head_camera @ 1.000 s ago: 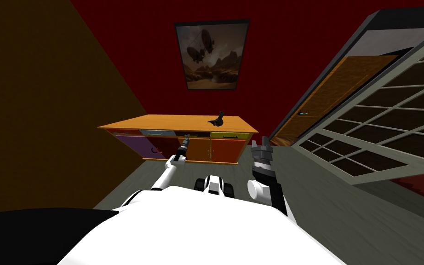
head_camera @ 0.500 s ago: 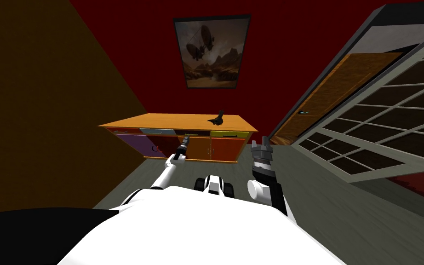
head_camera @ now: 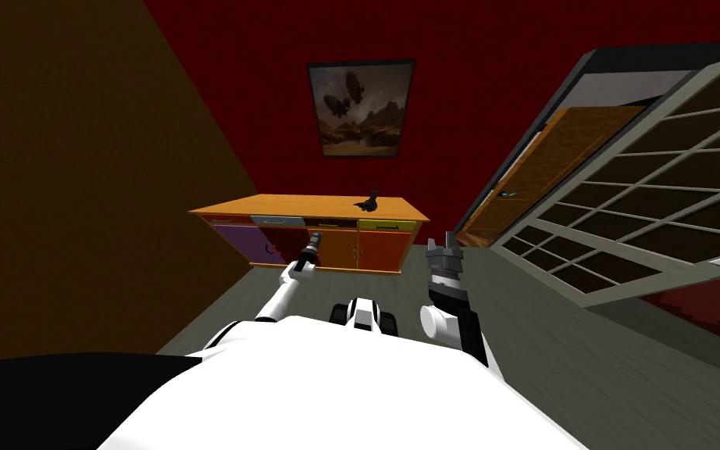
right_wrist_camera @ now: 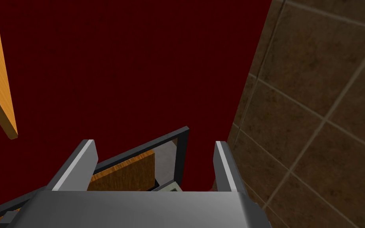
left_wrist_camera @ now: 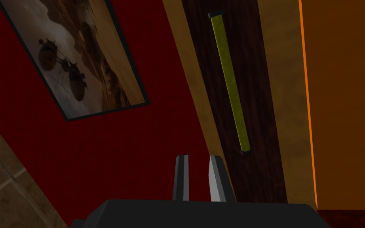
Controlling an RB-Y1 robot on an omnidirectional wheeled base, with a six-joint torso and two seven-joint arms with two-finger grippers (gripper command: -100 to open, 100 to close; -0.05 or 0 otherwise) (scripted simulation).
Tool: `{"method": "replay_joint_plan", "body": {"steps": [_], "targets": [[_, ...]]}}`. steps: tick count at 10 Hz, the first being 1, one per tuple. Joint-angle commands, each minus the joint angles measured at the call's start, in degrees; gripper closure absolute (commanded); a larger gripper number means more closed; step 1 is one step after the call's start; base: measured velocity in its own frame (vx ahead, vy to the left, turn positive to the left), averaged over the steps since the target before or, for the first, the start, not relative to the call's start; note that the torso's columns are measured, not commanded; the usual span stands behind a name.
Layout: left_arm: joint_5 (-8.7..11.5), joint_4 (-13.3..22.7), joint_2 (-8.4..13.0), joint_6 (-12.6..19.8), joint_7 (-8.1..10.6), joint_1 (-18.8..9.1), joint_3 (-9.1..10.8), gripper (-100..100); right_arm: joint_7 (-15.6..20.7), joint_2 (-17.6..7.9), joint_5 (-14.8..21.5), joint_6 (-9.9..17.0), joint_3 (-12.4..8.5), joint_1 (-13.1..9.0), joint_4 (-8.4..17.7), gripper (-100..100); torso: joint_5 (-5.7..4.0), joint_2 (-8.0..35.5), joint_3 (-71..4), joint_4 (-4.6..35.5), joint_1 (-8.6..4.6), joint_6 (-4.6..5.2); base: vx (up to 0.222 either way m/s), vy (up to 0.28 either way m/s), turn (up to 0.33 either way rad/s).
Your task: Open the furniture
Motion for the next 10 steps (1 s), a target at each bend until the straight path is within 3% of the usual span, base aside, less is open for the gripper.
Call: {"method": "replay_joint_plan", "body": {"steps": [1,4,5,6,7,10], "targets": [[-0.01,1.16,-0.24,0.37,-0.31,-0.38,0.22,-100,0.0,-0.01,0.0,0.0,-0.01,0.02,-0.01,0,0.01,-0.02,-0.03,-0.02,0.07,-0.01,0.157,0.018,-0.014],[0.0,1.52,-0.34,0.59,-0.42,-0.35,0.34,-100,0.0,-0.01,0.0,0.0,-0.01,0.01,0.0,0,-0.01,0.81,0.49,0.23,0.01,-0.02,0.132,0.013,-0.013],[0.17,1.12,0.31,2.26,-0.08,-1.4,0.55,-100,0.0,0.0,0.0,0.0,-0.01,0.0,0.0,0,-0.02,1.07,0.64,0.28,-0.04,-0.02,0.079,0.008,-0.032],[0.11,1.23,0.08,1.44,-0.23,-0.92,0.44,-100,0.0,0.0,0.0,0.0,0.0,0.0,0.0,0,-0.03,0.96,0.59,0.28,-0.03,0.0,0.049,0.006,-0.01],[0.12,1.18,0.14,1.69,-0.16,-1.01,0.46,100,0.0,0.0,0.0,0.0,0.0,-0.01,0.0,0,-0.01,0.92,0.54,0.24,-0.02,-0.03,0.008,0.001,0.002],[0.01,-1.21,2.27,1.37,2.79,0.39,-3.57,100,0.0,0.0,0.0,0.0,0.0,-0.01,0.0,0,-0.04,0.83,0.5,0.23,-0.1,-0.02,-0.04,-0.051,0.216]]}}
